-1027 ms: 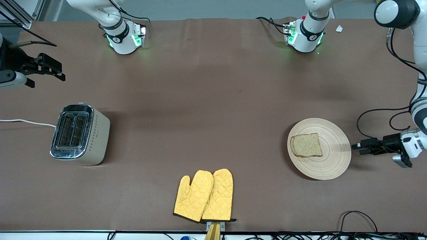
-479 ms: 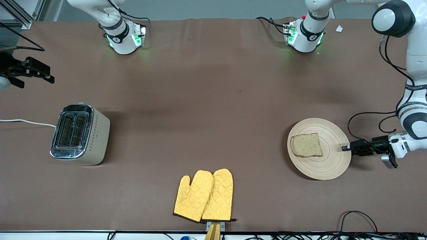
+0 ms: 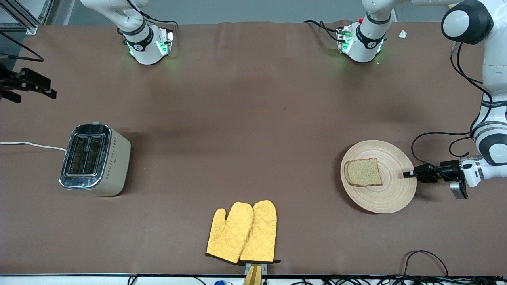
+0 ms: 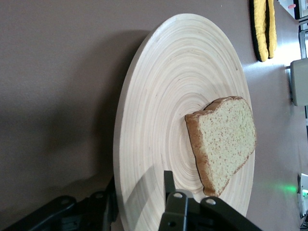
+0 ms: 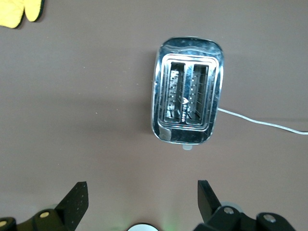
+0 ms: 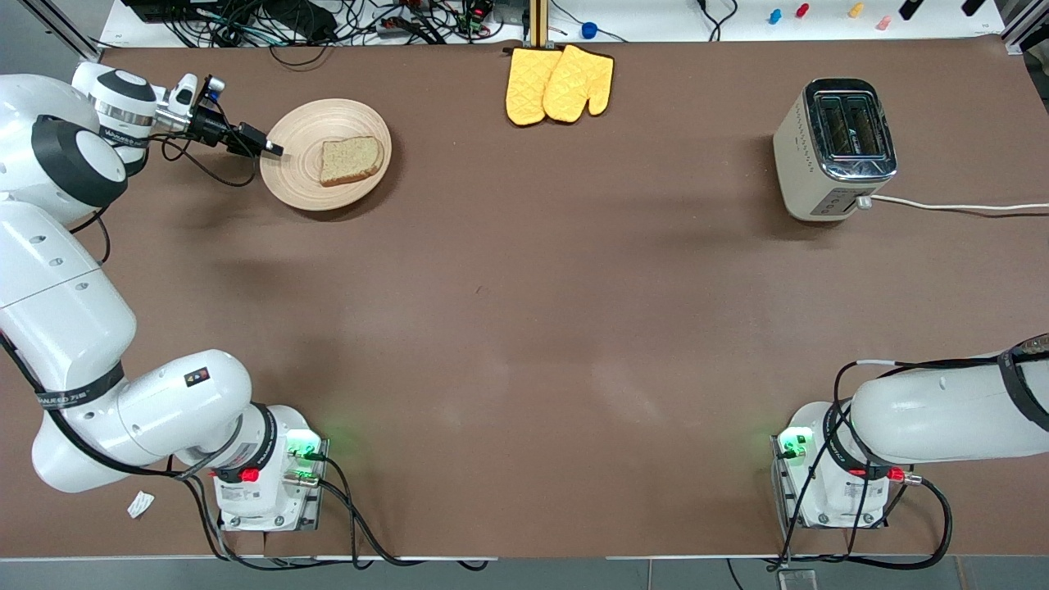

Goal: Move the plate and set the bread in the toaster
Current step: 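Grasp the wooden plate rim with the left gripper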

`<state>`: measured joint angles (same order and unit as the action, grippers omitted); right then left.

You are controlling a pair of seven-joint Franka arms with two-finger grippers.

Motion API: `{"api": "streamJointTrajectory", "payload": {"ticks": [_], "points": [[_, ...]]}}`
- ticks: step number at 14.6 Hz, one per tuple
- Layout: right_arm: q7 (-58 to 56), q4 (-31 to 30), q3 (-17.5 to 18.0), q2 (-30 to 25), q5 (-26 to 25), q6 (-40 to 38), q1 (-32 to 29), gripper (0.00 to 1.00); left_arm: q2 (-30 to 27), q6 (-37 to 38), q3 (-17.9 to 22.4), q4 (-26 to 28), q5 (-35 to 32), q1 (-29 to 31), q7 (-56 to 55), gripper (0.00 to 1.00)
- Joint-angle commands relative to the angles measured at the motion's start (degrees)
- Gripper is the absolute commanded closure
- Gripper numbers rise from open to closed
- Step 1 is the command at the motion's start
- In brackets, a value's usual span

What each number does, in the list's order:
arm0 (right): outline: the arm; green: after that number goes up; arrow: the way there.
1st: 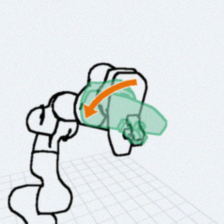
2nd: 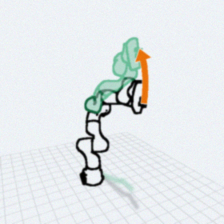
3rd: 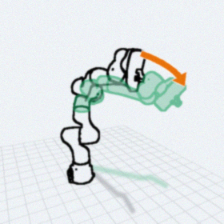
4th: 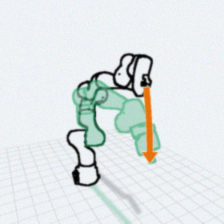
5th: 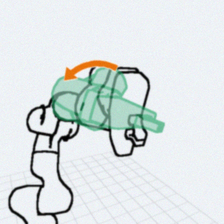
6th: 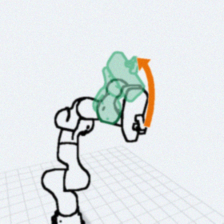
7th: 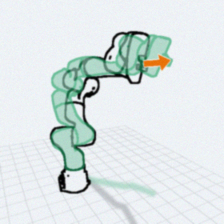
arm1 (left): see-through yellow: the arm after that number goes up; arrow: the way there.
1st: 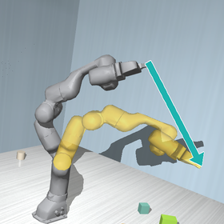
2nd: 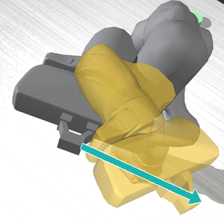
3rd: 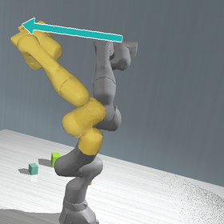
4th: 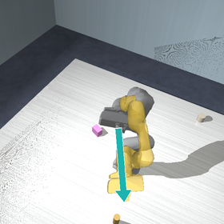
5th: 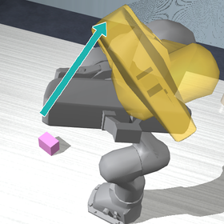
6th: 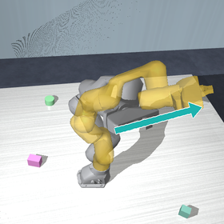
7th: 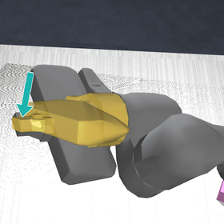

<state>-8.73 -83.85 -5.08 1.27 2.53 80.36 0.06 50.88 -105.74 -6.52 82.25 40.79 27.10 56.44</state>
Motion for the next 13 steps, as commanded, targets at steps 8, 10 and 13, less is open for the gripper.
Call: {"api": "streamJointTrajectory", "payload": {"ticks": [8,10,13], "points": [[-0.1,-1.1,1.1,-1.7,0.6,-2.4,0.1,0.00,-0.8,3.3,-0.2,-1.3,1.0,0.1,1.5,0.99],[-0.1,-1.7,1.2,-1.6,0.8,-2.5,0.4,0.00,-0.8,4.8,-1.4,-1.6,1.5,0.1,1.0,1.00],[2.7,-4.3,1.1,-1.6,1.5,-2.8,2.6,0.00,-1.6,6.8,-3.5,-1.8,1.7,0.3,-2.0,1.00]]}}
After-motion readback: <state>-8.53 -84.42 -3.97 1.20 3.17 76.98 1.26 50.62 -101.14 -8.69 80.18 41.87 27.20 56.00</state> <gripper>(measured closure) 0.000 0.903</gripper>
